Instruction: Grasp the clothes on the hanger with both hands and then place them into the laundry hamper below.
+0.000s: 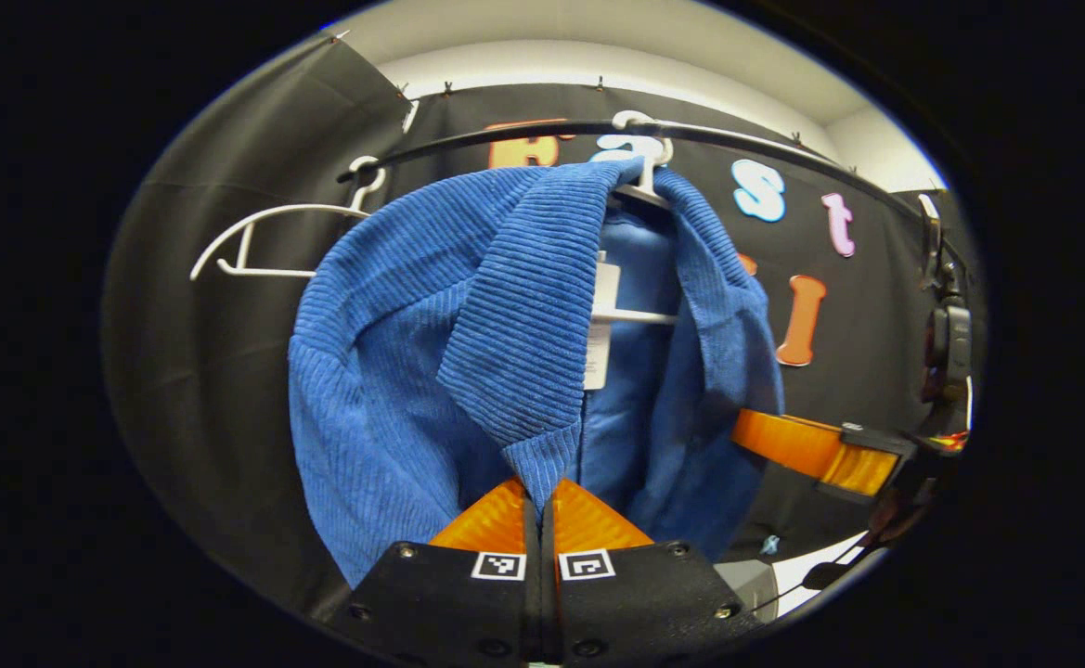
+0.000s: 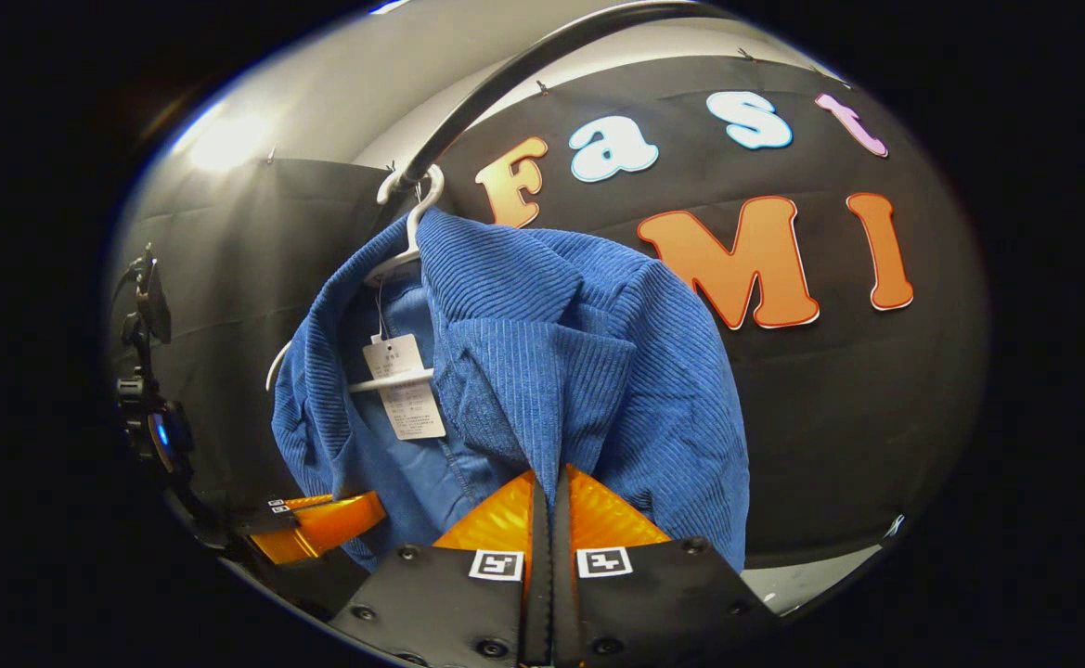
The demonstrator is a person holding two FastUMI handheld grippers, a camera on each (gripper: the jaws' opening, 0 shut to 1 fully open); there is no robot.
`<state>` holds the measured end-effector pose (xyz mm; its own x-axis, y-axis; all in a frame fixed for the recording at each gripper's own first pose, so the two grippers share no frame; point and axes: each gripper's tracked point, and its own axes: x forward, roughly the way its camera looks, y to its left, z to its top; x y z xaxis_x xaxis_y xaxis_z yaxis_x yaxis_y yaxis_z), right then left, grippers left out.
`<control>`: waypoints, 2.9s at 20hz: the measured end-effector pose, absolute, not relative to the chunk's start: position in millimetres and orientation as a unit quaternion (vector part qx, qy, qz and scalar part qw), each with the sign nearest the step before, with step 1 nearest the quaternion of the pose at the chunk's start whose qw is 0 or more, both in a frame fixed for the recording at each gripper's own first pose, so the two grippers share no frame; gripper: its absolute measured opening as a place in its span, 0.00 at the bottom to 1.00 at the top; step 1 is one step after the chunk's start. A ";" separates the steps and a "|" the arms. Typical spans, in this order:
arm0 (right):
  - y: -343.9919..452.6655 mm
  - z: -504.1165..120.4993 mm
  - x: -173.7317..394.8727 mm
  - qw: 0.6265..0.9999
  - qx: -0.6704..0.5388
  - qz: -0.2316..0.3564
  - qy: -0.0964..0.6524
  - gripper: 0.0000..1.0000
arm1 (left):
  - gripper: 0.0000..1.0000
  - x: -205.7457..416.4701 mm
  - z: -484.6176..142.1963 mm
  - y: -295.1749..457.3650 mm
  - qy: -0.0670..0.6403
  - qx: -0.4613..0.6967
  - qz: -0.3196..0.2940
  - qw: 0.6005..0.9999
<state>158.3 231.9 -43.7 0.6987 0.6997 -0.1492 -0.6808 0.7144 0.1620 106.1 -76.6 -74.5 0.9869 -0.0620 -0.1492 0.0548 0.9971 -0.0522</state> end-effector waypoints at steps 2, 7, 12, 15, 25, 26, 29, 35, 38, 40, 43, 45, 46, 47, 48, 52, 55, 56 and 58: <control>232.9 -44.4 159.4 0.918 0.049 0.379 0.108 0.08 | 0.00 102.2 -67.6 -72.6 0.072 -0.002 -0.049 0.996; 232.1 -45.1 169.1 0.921 0.056 0.366 0.118 0.08 | 0.00 88.3 -50.2 -64.3 0.068 -0.014 -0.083 0.994; 229.8 -37.1 170.1 0.925 0.077 0.347 0.133 0.08 | 0.00 83.5 -26.7 -42.6 0.053 -0.010 -0.098 0.994; 225.5 -31.2 171.9 0.926 0.094 0.340 0.135 0.08 | 0.00 82.6 -20.2 -35.2 0.059 -0.030 -0.120 0.991; 193.3 0.7 199.3 0.915 0.209 0.318 0.135 0.08 | 0.00 80.9 30.6 -13.7 0.039 -0.087 -0.182 0.979; 189.7 1.8 204.3 0.911 0.221 0.318 0.140 0.08 | 0.00 79.2 32.8 -9.4 0.034 -0.089 -0.179 0.979; 180.5 7.8 219.5 0.901 0.259 0.314 0.150 0.08 | 0.00 82.9 48.5 8.1 0.017 -0.088 -0.162 0.983; 174.0 38.1 243.0 0.869 0.348 0.325 0.138 0.08 | 0.00 87.6 83.2 32.3 -0.023 -0.098 -0.146 0.984; 167.7 45.5 256.9 0.861 0.365 0.327 0.132 0.08 | 0.00 94.5 99.1 48.7 -0.044 -0.093 -0.127 0.987; 166.6 57.8 260.7 0.854 0.377 0.336 0.124 0.08 | 0.00 101.3 111.3 60.5 -0.064 -0.086 -0.109 0.988; 158.4 76.0 267.3 0.845 0.395 0.345 0.108 0.08 | 0.00 110.2 119.5 79.7 -0.082 -0.088 -0.079 0.990; 156.0 81.7 273.0 0.846 0.394 0.345 0.102 0.08 | 0.00 113.2 123.1 94.2 -0.092 -0.093 -0.058 0.990; 155.9 84.0 276.5 0.845 0.395 0.345 0.103 0.08 | 0.00 117.4 125.0 102.1 -0.097 -0.093 -0.048 0.990; 155.5 86.0 278.2 0.844 0.398 0.345 0.103 0.08 | 0.00 122.9 125.1 105.7 -0.096 -0.093 -0.044 0.990; 155.2 87.3 279.7 0.841 0.401 0.347 0.104 0.08 | 0.00 127.6 122.6 108.3 -0.093 -0.093 -0.041 0.990; 142.1 95.6 288.5 0.842 0.408 0.342 0.092 0.07 | 0.00 151.1 99.8 105.6 -0.060 -0.101 -0.049 0.992; 125.3 97.2 295.6 0.842 0.417 0.331 0.087 0.08 | 0.00 164.4 74.9 96.4 -0.030 -0.125 -0.061 0.990; 122.2 95.7 297.3 0.843 0.418 0.327 0.088 0.07 | 0.00 170.5 66.9 94.6 -0.021 -0.127 -0.063 0.990; 117.8 88.4 304.4 0.850 0.414 0.312 0.091 0.08 | 0.00 176.0 55.8 88.5 -0.011 -0.122 -0.067 0.990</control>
<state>304.4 117.8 88.4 0.7886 0.6060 0.1045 -0.4558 0.4619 0.7608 176.0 88.5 55.8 0.9908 -0.1297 0.0375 0.1349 0.9611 -0.2410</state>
